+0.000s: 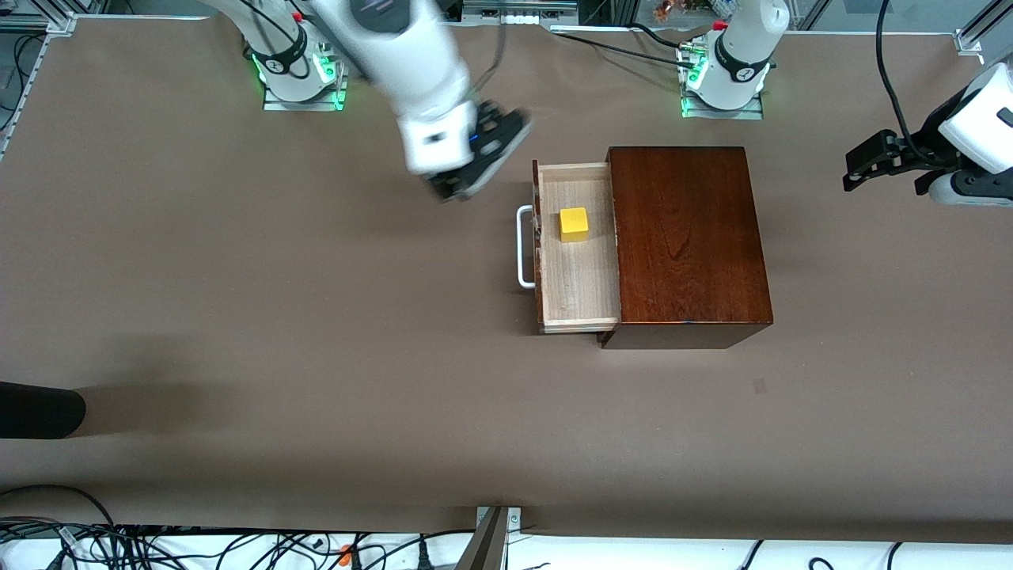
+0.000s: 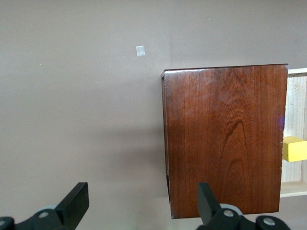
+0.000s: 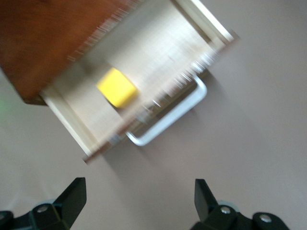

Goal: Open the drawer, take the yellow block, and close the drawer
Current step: 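Reach the right gripper down over the yellow block in the drawer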

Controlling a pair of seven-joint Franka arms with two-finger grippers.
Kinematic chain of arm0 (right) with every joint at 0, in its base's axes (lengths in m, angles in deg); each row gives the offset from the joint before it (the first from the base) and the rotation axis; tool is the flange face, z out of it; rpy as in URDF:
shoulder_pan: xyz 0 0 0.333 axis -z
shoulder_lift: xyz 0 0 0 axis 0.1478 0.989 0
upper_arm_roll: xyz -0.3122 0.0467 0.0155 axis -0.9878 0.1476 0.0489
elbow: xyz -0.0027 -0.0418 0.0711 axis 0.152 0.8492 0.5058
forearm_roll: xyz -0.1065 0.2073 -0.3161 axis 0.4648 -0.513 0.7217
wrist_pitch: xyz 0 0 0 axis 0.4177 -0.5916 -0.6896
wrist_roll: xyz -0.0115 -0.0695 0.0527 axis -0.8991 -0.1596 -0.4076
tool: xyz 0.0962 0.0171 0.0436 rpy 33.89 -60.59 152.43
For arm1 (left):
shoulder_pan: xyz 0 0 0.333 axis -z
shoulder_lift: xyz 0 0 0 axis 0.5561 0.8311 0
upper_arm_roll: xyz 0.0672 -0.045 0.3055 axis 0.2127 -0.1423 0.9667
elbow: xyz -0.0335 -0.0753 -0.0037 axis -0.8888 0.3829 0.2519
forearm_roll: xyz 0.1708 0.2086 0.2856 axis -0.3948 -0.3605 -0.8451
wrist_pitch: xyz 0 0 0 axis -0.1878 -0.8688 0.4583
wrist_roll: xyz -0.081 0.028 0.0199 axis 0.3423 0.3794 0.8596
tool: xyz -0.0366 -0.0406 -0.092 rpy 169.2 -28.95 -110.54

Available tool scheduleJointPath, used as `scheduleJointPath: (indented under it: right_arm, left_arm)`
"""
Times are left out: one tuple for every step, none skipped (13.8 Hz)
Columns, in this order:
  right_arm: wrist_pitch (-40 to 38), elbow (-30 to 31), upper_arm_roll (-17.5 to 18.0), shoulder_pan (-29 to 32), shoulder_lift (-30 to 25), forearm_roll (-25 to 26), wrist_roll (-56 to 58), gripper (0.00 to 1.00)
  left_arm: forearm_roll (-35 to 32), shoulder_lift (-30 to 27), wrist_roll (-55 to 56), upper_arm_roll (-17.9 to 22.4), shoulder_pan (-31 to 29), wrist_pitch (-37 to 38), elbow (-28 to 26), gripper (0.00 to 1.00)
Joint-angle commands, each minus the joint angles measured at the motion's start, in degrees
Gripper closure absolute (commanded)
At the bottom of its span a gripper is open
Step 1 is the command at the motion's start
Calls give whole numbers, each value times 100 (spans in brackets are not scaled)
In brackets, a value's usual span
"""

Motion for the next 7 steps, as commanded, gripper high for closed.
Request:
scheduleJointPath:
  right_arm:
    - [691,-163,-65,-466,511,579,826,0]
    - [990,-163,-65,-599,695,695,1091,0]
    - [1367,-163,-65,-705,906,765,1276,0]
    - [1719,-163,-65,-766,1065,844,1513,0]
    - [1966,-163,-65,-776,1223,845,1611,0]
    - [2134,-171,-65,-819,1355,863,1647,0]
    - [2248,-198,-65,-820,1426,880,1682,0]
  left_arm:
    - [143,-131,-123,76,58,46,-96,0]
    - [143,-122,-131,76,58,46,-96,0]
    - [134,-96,-132,76,58,28,-62,0]
    - [126,-95,-132,59,67,46,-18,0]
    - [134,-87,-105,50,67,46,18,0]
    - [134,-78,-114,59,58,46,18,0]
    - [126,-78,-114,41,67,46,35,0]
